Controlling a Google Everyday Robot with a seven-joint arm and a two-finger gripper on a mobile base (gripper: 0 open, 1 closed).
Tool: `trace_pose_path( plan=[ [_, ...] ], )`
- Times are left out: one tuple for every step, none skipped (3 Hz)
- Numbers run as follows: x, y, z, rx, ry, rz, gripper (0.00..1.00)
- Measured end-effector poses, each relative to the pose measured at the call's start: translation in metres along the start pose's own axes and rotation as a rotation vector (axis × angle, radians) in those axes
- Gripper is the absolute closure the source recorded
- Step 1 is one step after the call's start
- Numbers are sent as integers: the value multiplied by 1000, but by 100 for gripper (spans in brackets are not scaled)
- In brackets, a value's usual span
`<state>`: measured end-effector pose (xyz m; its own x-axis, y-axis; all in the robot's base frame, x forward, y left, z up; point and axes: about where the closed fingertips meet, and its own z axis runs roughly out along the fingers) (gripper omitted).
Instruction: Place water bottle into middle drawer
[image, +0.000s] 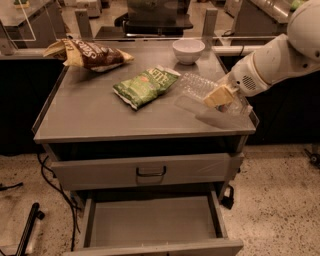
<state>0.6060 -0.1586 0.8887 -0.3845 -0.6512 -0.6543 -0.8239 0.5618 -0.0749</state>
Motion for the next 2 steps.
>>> trace_pose_path(
  plan=[
    [3, 16, -11, -108, -25, -139, 100],
    [-5, 19, -11, -258, -73, -286, 100]
  ],
)
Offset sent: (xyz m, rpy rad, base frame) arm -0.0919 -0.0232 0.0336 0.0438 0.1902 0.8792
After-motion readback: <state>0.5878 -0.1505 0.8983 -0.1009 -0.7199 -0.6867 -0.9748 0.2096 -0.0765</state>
